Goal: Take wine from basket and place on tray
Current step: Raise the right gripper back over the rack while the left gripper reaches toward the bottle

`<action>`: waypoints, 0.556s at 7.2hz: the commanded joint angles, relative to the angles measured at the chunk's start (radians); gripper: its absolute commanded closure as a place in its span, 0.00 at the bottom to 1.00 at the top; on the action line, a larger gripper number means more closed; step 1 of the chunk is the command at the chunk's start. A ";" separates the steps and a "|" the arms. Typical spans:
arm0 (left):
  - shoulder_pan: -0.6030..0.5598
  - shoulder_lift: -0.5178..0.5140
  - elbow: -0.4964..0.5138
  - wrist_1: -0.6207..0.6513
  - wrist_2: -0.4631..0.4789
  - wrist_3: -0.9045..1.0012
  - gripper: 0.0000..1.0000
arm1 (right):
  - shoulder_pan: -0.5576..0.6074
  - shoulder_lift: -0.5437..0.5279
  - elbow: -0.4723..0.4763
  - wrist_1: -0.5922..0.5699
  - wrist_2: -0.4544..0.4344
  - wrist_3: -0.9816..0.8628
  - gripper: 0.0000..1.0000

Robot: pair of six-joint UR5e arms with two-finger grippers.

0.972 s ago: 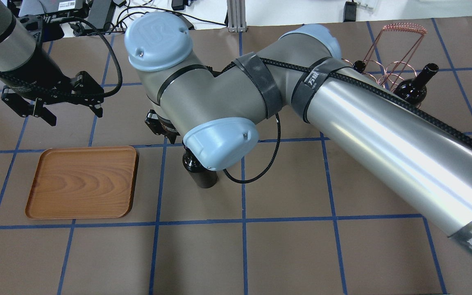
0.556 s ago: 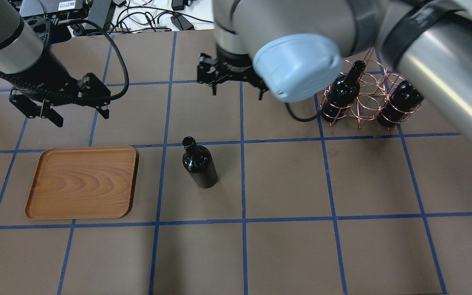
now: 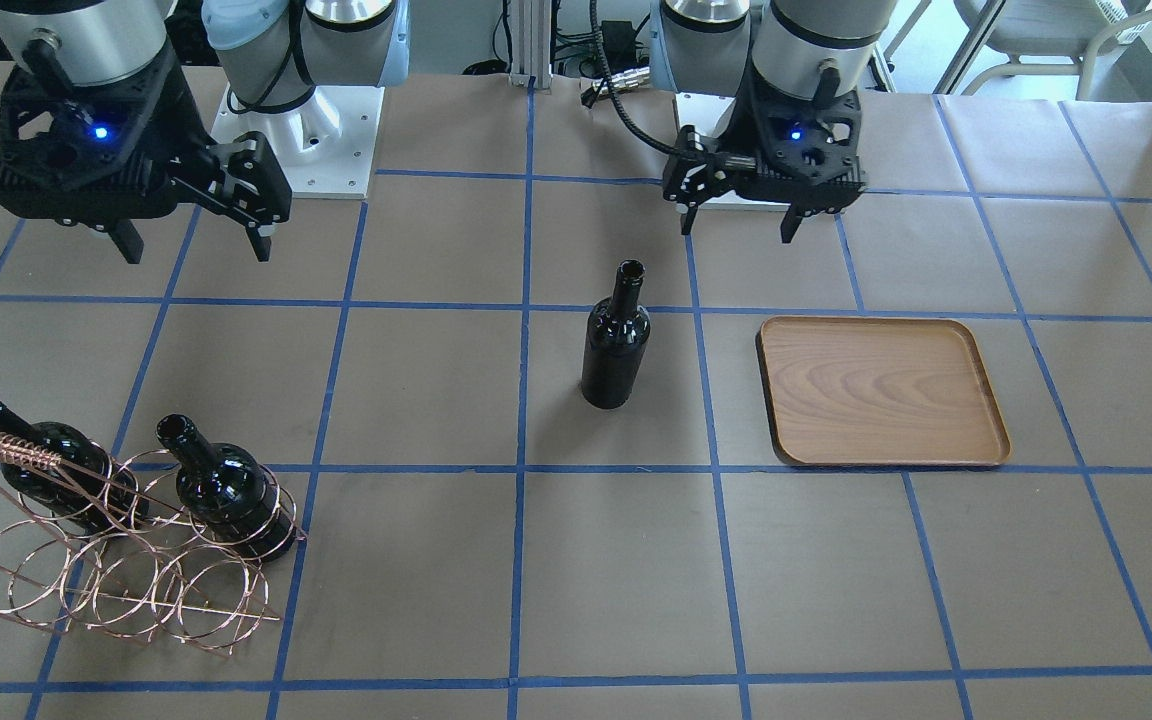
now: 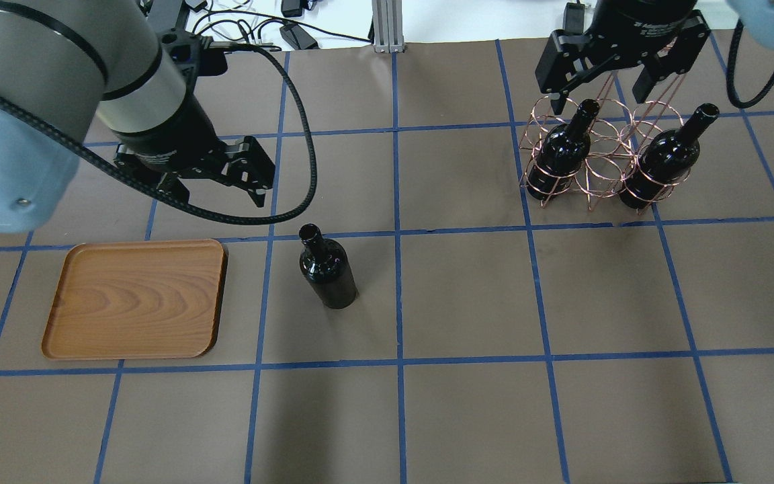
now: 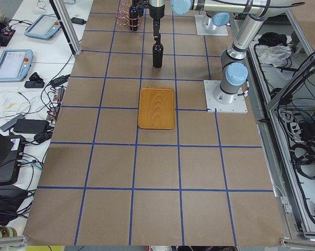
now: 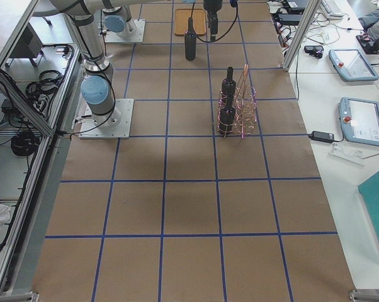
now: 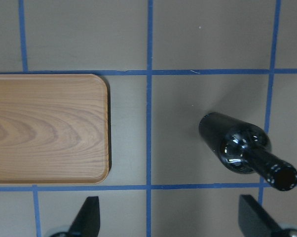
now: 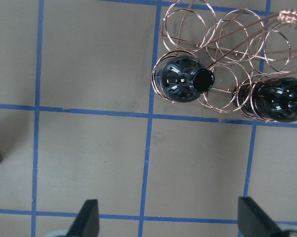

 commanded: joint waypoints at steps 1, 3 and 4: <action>-0.084 -0.042 -0.006 0.031 -0.004 -0.007 0.00 | -0.012 -0.016 0.003 -0.003 0.003 -0.006 0.00; -0.124 -0.095 -0.009 0.068 -0.005 -0.005 0.00 | -0.009 -0.016 0.010 0.009 0.007 -0.004 0.00; -0.131 -0.117 -0.012 0.070 -0.007 0.005 0.00 | -0.008 -0.014 0.029 -0.006 0.011 -0.004 0.00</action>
